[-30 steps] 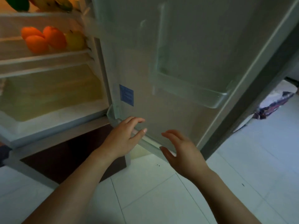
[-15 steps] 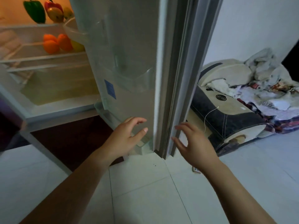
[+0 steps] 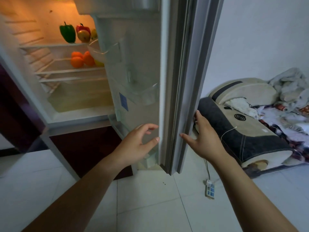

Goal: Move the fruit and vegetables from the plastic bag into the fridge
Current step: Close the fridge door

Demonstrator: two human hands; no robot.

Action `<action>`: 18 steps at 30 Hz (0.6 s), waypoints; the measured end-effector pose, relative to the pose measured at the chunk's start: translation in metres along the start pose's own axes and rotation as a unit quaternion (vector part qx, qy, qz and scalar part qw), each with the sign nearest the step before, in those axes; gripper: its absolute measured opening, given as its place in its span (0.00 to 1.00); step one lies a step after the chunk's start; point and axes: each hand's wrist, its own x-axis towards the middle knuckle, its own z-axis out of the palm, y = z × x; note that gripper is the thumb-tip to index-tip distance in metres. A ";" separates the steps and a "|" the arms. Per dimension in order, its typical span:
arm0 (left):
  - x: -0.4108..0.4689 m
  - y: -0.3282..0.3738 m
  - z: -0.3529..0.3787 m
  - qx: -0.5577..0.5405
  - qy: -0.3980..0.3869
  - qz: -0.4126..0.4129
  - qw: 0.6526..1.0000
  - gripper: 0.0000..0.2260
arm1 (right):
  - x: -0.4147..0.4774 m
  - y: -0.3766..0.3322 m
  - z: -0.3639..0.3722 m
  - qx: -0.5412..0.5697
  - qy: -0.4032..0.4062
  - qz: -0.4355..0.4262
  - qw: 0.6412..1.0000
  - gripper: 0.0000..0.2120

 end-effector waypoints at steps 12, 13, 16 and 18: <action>-0.042 -0.013 -0.045 0.024 0.032 0.014 0.999 0.27 | -0.056 -0.064 0.021 0.038 -0.023 -0.111 0.993 0.39; -0.050 -0.017 -0.051 0.022 0.028 0.010 0.999 0.27 | -0.060 -0.073 0.025 0.040 -0.030 -0.125 0.991 0.38; -0.076 -0.030 -0.071 0.015 0.025 -0.003 1.000 0.28 | -0.068 -0.101 0.038 0.050 -0.039 -0.152 0.986 0.35; -0.092 -0.041 -0.087 0.003 0.029 -0.017 0.999 0.29 | -0.068 -0.119 0.050 0.053 -0.048 -0.164 0.984 0.33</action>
